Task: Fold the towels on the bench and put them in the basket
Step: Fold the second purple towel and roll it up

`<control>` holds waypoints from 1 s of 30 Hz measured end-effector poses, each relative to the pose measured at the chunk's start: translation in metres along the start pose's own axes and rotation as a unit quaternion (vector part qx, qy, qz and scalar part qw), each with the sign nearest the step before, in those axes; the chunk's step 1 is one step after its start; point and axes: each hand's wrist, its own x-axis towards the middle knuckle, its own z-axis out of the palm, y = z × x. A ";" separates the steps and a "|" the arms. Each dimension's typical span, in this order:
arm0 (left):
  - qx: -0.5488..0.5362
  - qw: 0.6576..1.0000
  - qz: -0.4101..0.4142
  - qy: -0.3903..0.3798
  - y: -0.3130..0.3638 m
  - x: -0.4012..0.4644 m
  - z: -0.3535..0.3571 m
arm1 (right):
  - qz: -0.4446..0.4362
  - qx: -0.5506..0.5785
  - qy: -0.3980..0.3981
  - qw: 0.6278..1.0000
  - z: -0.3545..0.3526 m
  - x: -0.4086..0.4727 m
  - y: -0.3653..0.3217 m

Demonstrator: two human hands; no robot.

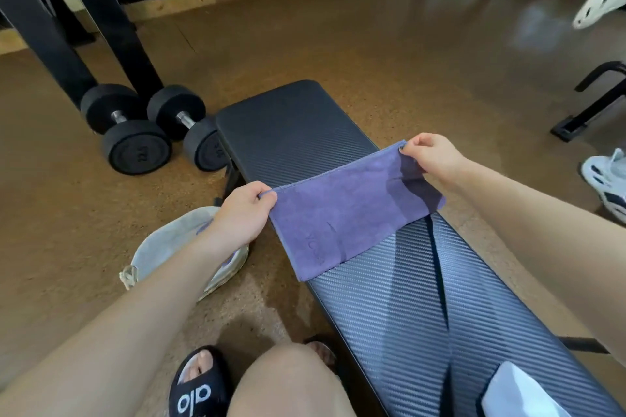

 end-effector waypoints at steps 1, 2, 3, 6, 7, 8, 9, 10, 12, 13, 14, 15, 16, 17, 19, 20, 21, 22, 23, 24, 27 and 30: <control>-0.002 1.000 -0.002 0.006 -0.004 0.003 0.003 | -0.016 -0.020 0.017 1.000 0.005 0.003 0.003; -0.003 1.000 -0.004 0.011 -0.007 0.005 0.005 | -0.026 -0.039 0.033 0.998 0.009 0.006 0.006; -0.005 1.000 -0.005 0.013 -0.011 0.006 0.007 | -0.032 -0.056 0.047 0.997 0.012 0.008 0.008; -0.022 1.000 -0.003 0.022 -0.017 0.007 0.012 | -0.036 -0.101 0.067 0.992 0.020 0.011 0.014; -0.025 0.999 0.001 0.029 -0.019 0.007 0.014 | -0.035 -0.111 0.066 0.991 0.022 0.014 0.017; -0.025 0.999 0.004 0.037 -0.020 0.006 0.015 | -0.031 -0.118 0.061 0.991 0.024 0.014 0.018; -0.024 0.999 0.007 0.046 -0.022 0.005 0.016 | -0.025 -0.120 0.055 0.991 0.025 0.016 0.020; -0.025 0.998 0.012 0.050 -0.023 0.004 0.018 | -0.016 -0.120 0.048 0.991 0.025 0.016 0.020; -0.024 0.998 0.027 0.044 -0.023 0.000 0.020 | 0.003 -0.111 0.031 0.993 0.026 0.017 0.019; -0.018 0.998 0.032 0.042 -0.023 -0.001 0.020 | 0.013 -0.101 0.022 0.995 0.027 0.018 0.018; -0.014 0.998 0.036 0.043 -0.023 -0.001 0.019 | 0.024 -0.086 0.015 0.996 0.027 0.018 0.017; -0.014 0.998 0.036 0.044 -0.023 0.000 0.018 | 0.037 -0.064 0.011 0.997 0.027 0.019 0.016; -0.020 0.998 0.034 0.041 -0.024 0.000 0.017 | 0.052 -0.040 0.009 0.998 0.027 0.021 0.015; -0.028 0.999 0.028 0.035 -0.024 0.001 0.016 | 0.063 -0.020 0.009 0.998 0.027 0.022 0.014; -0.032 0.999 0.019 0.030 -0.026 0.002 0.014 | 0.067 0.004 0.016 0.998 0.027 0.023 0.013; -0.034 0.999 0.014 0.028 -0.026 0.002 0.014 | 0.064 0.015 0.023 0.998 0.027 0.024 0.012; -0.041 0.999 0.005 0.026 -0.025 0.003 0.013 | 0.059 0.026 0.031 0.997 0.027 0.024 0.011; -0.053 0.998 -0.007 0.023 -0.024 0.004 0.013 | 0.053 0.035 0.038 0.997 0.028 0.024 0.010; -0.066 0.997 -0.022 0.018 -0.023 0.006 0.013 | 0.048 0.037 0.047 0.997 0.029 0.024 0.008; -0.077 0.996 -0.038 0.013 -0.021 0.007 0.012 | 0.040 0.031 0.058 0.997 0.030 0.024 0.007; -0.091 0.993 -0.076 -0.007 -0.020 0.008 0.009 | 0.011 -0.004 0.085 0.996 0.034 0.028 0.001; -0.096 0.989 -0.104 -0.037 -0.020 0.002 0.005 | -0.031 -0.041 0.086 0.995 0.043 0.033 -0.013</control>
